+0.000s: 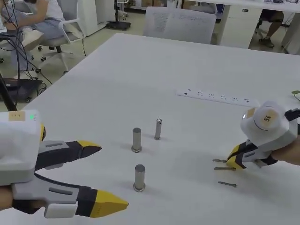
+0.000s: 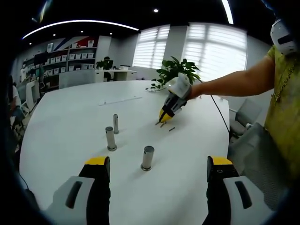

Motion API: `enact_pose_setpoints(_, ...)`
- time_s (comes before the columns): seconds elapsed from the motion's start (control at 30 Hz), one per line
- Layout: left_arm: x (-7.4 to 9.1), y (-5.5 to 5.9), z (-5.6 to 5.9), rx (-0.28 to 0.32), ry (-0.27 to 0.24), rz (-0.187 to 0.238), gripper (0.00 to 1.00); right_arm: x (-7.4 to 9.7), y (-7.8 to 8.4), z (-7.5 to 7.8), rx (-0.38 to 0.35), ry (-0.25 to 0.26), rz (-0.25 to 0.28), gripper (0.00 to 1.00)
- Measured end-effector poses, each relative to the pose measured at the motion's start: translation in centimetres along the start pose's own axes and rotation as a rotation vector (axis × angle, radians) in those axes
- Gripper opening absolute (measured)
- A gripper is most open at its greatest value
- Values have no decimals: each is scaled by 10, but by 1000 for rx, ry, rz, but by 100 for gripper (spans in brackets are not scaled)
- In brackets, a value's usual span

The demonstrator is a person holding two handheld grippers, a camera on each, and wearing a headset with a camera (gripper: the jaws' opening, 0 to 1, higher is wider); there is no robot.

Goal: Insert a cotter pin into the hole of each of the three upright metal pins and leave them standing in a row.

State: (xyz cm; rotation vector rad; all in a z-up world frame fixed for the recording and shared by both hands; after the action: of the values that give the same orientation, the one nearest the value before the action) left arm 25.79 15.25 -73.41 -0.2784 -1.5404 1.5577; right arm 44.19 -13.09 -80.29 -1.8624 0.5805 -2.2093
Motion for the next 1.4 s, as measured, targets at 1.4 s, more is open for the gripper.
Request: enact_pose_setpoints(1.4, 1, 0, 1, -6, 14, 3, 84, -3, -14, 3, 168, -41, -174, 2)
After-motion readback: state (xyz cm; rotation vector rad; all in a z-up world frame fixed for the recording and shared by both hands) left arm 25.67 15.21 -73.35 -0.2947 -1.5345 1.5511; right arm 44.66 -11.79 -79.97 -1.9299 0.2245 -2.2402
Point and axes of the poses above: the centre of the closed fingertips' face, and the gripper's own axes: x roughly backward along the fingers, z roughly to its right, y roughly out of its underside, the point moved 7 cm from there along x, roughly backward along the fingers
